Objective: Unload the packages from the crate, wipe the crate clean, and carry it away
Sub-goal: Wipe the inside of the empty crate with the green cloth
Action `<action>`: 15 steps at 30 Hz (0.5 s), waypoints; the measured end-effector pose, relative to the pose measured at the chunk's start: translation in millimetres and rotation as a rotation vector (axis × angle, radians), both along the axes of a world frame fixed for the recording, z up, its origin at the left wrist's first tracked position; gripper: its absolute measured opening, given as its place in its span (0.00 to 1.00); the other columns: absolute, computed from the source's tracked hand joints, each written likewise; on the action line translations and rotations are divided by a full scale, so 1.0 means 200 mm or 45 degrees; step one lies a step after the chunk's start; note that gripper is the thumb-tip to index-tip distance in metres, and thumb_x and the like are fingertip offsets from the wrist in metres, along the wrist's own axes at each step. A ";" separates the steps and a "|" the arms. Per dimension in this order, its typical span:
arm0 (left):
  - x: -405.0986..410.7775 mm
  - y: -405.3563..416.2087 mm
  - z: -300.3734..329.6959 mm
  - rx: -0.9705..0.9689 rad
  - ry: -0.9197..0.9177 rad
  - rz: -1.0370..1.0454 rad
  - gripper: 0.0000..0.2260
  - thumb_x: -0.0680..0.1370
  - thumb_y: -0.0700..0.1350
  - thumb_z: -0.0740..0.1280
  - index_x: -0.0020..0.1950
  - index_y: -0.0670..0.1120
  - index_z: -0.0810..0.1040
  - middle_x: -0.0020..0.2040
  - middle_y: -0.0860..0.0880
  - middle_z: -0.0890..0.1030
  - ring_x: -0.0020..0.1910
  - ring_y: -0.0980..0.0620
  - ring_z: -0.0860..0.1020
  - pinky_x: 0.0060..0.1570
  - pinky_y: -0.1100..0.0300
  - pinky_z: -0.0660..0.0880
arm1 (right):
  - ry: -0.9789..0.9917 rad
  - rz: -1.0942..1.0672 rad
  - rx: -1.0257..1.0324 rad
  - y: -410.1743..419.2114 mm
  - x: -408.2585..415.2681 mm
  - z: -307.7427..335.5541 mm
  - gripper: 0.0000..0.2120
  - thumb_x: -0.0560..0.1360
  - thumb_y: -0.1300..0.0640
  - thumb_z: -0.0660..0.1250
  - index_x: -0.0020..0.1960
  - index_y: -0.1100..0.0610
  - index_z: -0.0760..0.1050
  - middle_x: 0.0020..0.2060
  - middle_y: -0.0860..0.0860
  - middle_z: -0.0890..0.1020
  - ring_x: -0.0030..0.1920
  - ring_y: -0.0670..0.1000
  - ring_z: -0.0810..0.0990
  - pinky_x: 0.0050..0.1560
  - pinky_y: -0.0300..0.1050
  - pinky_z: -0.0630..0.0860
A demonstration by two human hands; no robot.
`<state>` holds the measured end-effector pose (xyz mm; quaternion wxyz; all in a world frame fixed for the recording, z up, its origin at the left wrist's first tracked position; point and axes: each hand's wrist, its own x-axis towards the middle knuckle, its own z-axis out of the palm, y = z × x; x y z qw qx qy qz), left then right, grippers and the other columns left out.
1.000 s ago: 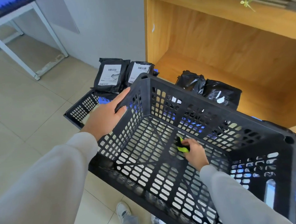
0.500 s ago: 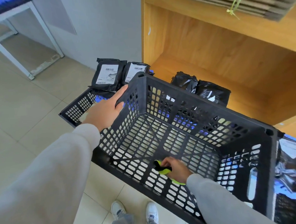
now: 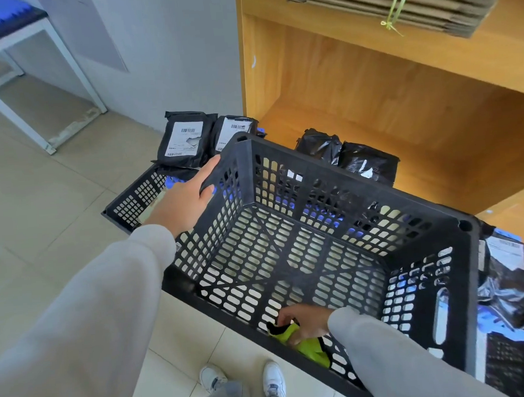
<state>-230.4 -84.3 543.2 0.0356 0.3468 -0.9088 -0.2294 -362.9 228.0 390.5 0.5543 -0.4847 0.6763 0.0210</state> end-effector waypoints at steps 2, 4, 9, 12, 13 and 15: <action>0.00 0.00 0.00 -0.006 -0.013 -0.002 0.28 0.86 0.52 0.54 0.79 0.71 0.44 0.25 0.48 0.66 0.24 0.49 0.66 0.26 0.52 0.71 | -0.008 -0.009 0.054 -0.01 -0.04 0.04 0.26 0.75 0.50 0.74 0.71 0.48 0.70 0.70 0.46 0.72 0.68 0.52 0.73 0.66 0.45 0.70; 0.00 0.00 0.00 -0.032 -0.032 0.007 0.28 0.86 0.53 0.54 0.79 0.71 0.43 0.25 0.48 0.66 0.24 0.49 0.66 0.26 0.53 0.70 | -0.001 -0.048 0.063 -0.02 -0.07 0.09 0.28 0.74 0.48 0.74 0.72 0.47 0.70 0.71 0.46 0.72 0.69 0.52 0.72 0.68 0.47 0.69; 0.00 0.02 0.01 -0.103 -0.059 0.022 0.28 0.86 0.52 0.54 0.80 0.70 0.41 0.26 0.48 0.66 0.23 0.50 0.65 0.24 0.56 0.66 | 0.017 -0.204 0.010 -0.05 -0.14 0.22 0.28 0.75 0.49 0.73 0.72 0.49 0.71 0.69 0.47 0.75 0.67 0.52 0.74 0.69 0.48 0.70; -0.01 0.03 0.02 -0.182 -0.126 0.016 0.29 0.86 0.53 0.54 0.80 0.69 0.41 0.33 0.49 0.70 0.29 0.50 0.70 0.30 0.53 0.74 | -0.016 -0.332 -0.052 -0.06 -0.18 0.30 0.27 0.74 0.50 0.75 0.71 0.52 0.73 0.67 0.48 0.78 0.66 0.50 0.76 0.70 0.49 0.71; -0.01 0.03 0.02 -0.234 -0.143 0.007 0.29 0.86 0.53 0.54 0.80 0.67 0.41 0.38 0.48 0.72 0.34 0.48 0.73 0.35 0.49 0.78 | -0.019 -0.352 -0.080 -0.06 -0.19 0.32 0.26 0.74 0.51 0.75 0.70 0.53 0.74 0.67 0.49 0.78 0.66 0.49 0.76 0.69 0.46 0.70; -0.04 0.05 0.04 -0.310 -0.176 -0.017 0.30 0.85 0.50 0.57 0.83 0.62 0.44 0.51 0.45 0.75 0.49 0.44 0.75 0.46 0.44 0.80 | -0.013 -0.408 -0.148 -0.07 -0.20 0.37 0.24 0.74 0.52 0.75 0.69 0.55 0.76 0.64 0.48 0.79 0.64 0.48 0.76 0.61 0.40 0.70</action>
